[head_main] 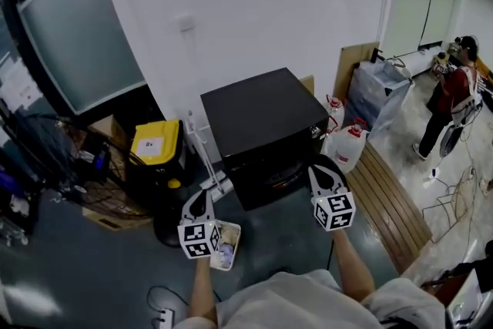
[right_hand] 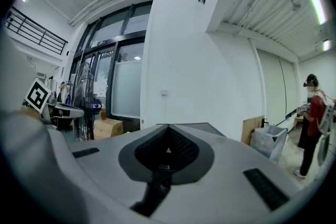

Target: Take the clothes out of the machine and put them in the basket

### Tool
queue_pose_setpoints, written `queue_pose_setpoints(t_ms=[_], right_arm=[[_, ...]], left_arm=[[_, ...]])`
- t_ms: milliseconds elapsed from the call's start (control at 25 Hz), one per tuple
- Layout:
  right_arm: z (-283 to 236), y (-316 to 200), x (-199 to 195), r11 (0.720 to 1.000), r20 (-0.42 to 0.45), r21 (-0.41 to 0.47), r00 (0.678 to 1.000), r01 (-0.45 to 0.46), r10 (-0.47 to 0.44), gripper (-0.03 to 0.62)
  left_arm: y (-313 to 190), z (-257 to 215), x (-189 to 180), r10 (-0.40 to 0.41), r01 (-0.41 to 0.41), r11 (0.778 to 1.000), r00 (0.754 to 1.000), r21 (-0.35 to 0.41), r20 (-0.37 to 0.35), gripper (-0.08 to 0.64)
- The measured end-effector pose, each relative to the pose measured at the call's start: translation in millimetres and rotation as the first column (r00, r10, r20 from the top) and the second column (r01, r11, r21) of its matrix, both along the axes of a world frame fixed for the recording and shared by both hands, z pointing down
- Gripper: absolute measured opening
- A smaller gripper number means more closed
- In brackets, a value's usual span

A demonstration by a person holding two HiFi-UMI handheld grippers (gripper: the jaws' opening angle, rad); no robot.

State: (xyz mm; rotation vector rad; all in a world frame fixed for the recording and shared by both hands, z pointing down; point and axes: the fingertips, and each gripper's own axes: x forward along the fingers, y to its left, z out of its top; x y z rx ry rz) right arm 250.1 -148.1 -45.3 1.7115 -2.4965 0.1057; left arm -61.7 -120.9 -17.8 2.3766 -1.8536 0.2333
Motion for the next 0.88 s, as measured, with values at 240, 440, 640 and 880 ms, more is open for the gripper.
queue_pose_setpoints(t_ms=[240,440,640,880], right_arm=[[-0.5,-0.6,-3.8,1.0,0.004,-0.003,1.0,0.01,-0.01,0.023],[-1.3,0.9,-7.3,1.0,-0.005,-0.004,1.0,0.022,-0.022,0.023],[-3.9,-0.4,-6.7,1.0,-0.012,0.004,1.0,0.028,-0.028,0.023],[-2.6,1.6,-6.8,1.0,-0.007,0.002,1.0,0.029,-0.029,0.023]], left_arm=[[-1.9,-7.5,1.1,-0.005,0.005,1.0,1.0,0.011,0.004,0.018],[0.2,-6.6,8.1,0.004,-0.004,1.0,1.0,0.007,0.003,0.018],[0.9,-6.2,16.4,0.009,-0.009,1.0,1.0,0.012,-0.003,0.018],[3.0,-6.3,18.7,0.009,-0.008,1.0,1.0,0.013,-0.006,0.018]])
